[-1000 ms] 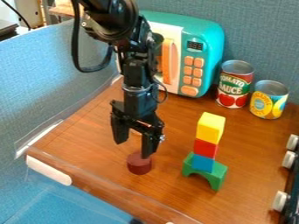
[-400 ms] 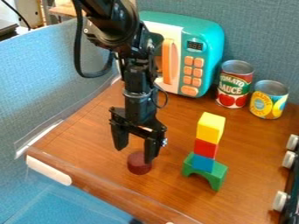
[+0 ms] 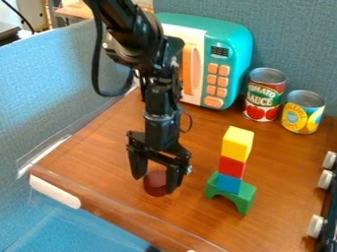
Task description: Take the brown cylinder to put it on top of the tower
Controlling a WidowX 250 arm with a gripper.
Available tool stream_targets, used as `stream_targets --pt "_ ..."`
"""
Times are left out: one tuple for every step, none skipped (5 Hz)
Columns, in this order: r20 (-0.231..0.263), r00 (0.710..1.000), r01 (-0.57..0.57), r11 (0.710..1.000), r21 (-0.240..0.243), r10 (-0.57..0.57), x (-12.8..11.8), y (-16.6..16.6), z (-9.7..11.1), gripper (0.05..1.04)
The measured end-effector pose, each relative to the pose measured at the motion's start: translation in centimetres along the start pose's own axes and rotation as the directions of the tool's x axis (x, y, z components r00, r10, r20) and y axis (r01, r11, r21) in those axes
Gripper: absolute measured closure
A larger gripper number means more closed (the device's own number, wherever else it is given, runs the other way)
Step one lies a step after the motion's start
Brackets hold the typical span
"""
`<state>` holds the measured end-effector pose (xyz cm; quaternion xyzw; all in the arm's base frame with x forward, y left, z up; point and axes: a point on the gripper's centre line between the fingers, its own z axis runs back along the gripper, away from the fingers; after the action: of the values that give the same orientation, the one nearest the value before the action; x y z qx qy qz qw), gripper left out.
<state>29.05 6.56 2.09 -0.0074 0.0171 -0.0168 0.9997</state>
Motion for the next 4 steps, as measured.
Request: stream_targets --pt "-0.027 0.999 -0.029 0.999 0.038 0.03 0.25 0.53 -0.75 0.083" --pt "-0.078 0.995 -0.048 0.996 0.081 0.054 0.26 0.84 -1.31 0.083" --pt "-0.077 0.995 -0.052 0.993 0.103 0.061 0.6 0.91 -1.31 0.131" --pt "-0.074 0.995 -0.057 0.994 0.094 0.064 0.63 0.8 -1.32 0.303"
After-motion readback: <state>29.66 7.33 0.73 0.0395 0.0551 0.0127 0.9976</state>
